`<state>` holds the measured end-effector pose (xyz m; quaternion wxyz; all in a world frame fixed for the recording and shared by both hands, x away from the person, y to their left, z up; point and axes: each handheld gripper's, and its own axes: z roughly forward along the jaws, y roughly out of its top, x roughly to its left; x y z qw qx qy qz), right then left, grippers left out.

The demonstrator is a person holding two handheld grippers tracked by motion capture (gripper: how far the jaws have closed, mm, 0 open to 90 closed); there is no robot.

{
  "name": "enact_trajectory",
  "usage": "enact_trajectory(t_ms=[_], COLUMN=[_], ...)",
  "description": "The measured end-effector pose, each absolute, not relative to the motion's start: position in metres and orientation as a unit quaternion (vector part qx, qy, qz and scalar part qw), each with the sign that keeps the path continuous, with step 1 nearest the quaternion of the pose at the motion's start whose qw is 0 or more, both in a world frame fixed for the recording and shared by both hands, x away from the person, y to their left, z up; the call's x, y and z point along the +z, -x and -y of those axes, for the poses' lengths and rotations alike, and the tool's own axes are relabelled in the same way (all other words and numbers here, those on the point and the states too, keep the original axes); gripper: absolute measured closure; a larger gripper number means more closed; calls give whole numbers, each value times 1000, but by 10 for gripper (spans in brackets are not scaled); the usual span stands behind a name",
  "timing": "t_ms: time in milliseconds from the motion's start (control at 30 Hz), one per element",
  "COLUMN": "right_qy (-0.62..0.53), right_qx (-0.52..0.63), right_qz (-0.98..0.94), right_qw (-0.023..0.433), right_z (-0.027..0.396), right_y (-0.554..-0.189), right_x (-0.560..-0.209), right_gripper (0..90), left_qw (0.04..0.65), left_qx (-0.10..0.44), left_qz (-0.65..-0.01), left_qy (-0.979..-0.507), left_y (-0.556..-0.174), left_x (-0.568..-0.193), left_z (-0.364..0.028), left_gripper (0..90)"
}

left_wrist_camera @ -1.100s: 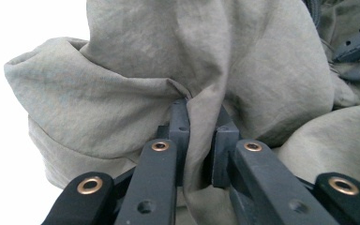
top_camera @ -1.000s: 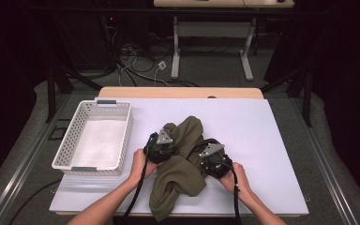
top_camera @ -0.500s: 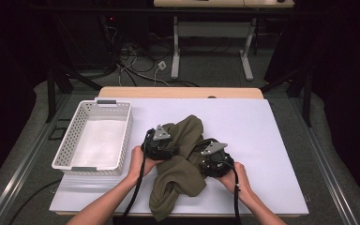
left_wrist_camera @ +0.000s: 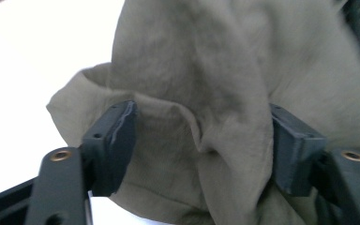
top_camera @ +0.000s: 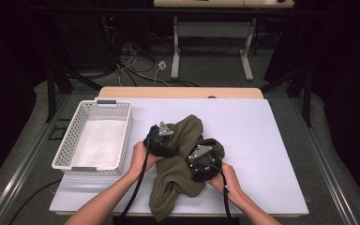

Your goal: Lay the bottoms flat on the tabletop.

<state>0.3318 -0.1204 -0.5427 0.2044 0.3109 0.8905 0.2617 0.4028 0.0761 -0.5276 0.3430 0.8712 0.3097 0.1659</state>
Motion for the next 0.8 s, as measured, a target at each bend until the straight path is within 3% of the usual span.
enact_trajectory(t_ms=[67,133,300,433,667,800], right_qy=[-310,-309,-298,-296,-310,-316], right_qx=[255,254,256,261,261,264], right_qz=[-889,-889,-890,-890,-879,-878], right_qw=[222,224,230,230,252,246], right_z=[119,122,126,132,149,144], right_y=[-333,-333,-330,-326,-322,-323], right_x=[-543,-544,-543,-539,-532,-536], right_gripper=[491,521,668,760,798,597], left_qw=[334,335,318,333,338,335], left_qx=[185,165,166,167,162,168], left_qz=[-298,-295,-277,-282,-283,-285], left_qy=[-875,-880,-891,-884,-883,-882], left_y=[-402,-402,-393,-384,-364,-362], left_x=[-528,-531,-546,-544,-540,-538], left_z=[-78,-81,-77,-83,-91,-93], left_gripper=[480,613,844,877,878,838])
